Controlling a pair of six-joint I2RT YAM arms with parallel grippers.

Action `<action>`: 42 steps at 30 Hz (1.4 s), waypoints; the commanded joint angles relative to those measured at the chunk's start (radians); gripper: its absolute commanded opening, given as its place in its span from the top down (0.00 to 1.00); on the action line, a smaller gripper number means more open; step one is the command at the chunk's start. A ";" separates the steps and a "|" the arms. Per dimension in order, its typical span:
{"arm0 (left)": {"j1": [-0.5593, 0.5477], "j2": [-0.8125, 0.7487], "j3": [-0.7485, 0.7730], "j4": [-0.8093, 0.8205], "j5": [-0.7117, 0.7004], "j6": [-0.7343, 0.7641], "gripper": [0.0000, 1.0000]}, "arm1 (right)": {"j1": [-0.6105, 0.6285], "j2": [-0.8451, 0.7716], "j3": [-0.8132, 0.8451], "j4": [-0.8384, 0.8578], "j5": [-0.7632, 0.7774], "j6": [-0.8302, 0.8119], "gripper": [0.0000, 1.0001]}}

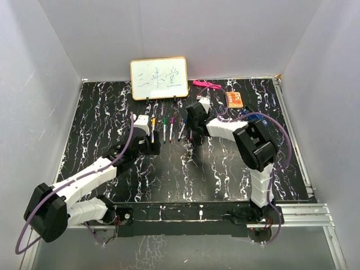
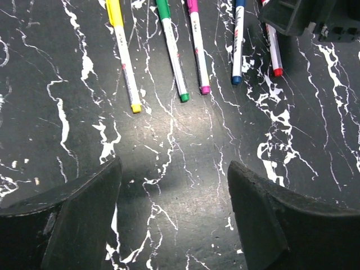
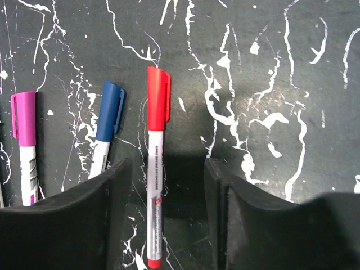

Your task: Insert the pens into the pen caps

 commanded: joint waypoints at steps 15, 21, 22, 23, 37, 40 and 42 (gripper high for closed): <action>0.018 -0.134 0.102 -0.227 -0.309 -0.029 0.02 | -0.093 -0.594 -0.338 0.031 0.315 -0.064 0.02; 0.019 -0.223 0.092 -0.231 -0.339 -0.063 0.02 | -0.238 -0.823 -0.479 0.040 0.329 -0.028 0.02; 0.020 -0.236 0.091 -0.238 -0.357 -0.068 0.02 | -0.257 -0.855 -0.502 0.040 0.335 -0.022 0.02; 0.021 -0.246 0.095 -0.251 -0.375 -0.076 0.02 | -0.274 -0.891 -0.521 0.039 0.345 -0.014 0.02; 0.021 -0.298 0.116 -0.346 -0.469 -0.105 0.02 | -0.298 -1.177 -0.677 0.046 0.443 0.014 0.02; 0.021 -0.321 0.104 -0.331 -0.466 -0.088 0.02 | -0.298 -1.191 -0.683 0.055 0.454 0.009 0.02; 0.021 -0.323 0.103 -0.331 -0.465 -0.088 0.02 | -0.299 -1.186 -0.681 0.056 0.452 0.008 0.02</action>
